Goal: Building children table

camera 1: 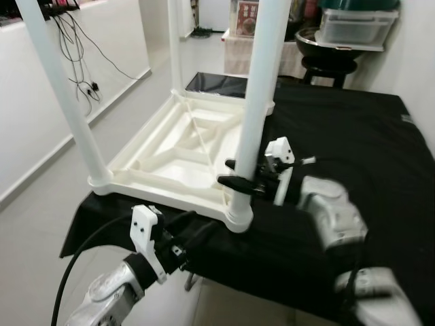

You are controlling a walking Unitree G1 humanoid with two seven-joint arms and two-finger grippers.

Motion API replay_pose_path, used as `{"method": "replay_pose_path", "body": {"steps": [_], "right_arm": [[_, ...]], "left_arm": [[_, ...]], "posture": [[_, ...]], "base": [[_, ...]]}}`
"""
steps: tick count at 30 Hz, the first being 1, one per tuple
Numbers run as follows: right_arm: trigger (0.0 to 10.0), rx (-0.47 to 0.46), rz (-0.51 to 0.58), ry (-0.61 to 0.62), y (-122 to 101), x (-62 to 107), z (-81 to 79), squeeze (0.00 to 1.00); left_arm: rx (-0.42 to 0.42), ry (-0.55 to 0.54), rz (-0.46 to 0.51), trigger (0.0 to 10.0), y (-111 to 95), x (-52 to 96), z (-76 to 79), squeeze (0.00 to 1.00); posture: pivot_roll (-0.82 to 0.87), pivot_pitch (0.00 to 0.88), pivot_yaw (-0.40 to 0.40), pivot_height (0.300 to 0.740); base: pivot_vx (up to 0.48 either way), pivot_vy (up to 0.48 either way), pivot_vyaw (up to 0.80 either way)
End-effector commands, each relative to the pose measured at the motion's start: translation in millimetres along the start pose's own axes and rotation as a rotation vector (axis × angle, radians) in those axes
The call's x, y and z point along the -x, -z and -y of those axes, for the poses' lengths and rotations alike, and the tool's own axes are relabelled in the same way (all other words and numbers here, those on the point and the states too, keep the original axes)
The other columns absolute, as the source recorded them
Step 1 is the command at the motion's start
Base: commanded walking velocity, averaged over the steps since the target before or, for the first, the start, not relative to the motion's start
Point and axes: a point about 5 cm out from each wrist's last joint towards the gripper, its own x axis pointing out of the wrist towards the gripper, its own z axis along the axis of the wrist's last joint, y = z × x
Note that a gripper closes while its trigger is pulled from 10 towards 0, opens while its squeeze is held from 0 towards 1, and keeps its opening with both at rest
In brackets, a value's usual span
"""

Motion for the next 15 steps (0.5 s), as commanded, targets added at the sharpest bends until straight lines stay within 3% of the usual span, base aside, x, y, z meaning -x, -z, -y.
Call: {"method": "replay_pose_path", "body": {"steps": [1, 2, 5, 15], "right_arm": [[0.0, -0.032, -0.128, 0.229, 26.1, 9.7, -1.6, 0.00], [0.0, -0.024, -0.121, 0.307, 26.6, 8.7, -11.5, 0.00], [0.0, 0.007, -0.137, 0.336, 28.7, 8.4, -14.4, 0.00], [0.0, 0.089, -0.136, 0.309, 26.2, -1.5, -16.1, 0.00]], "left_arm": [[-0.002, -0.005, -0.005, 10.0, -1.5, 3.1, -1.2, 0.00], [-0.003, -0.005, -0.007, 10.0, -1.9, 3.4, -3.1, 0.00], [0.000, -0.003, -0.007, 10.0, -2.0, 2.7, -4.2, 0.00], [-0.004, -0.008, 0.000, 10.0, -1.6, -0.7, -6.3, 0.00]], "posture": [[0.01, 0.085, -0.038, 0.740], [-0.02, 0.077, 0.001, 0.740], [-0.01, 0.072, -0.003, 0.740], [-0.01, 0.058, -0.018, 0.740]], "base": [[0.000, 0.000, 0.00], [0.000, 0.000, 0.00], [0.000, 0.000, 0.00], [0.000, 0.000, 0.00]]}}
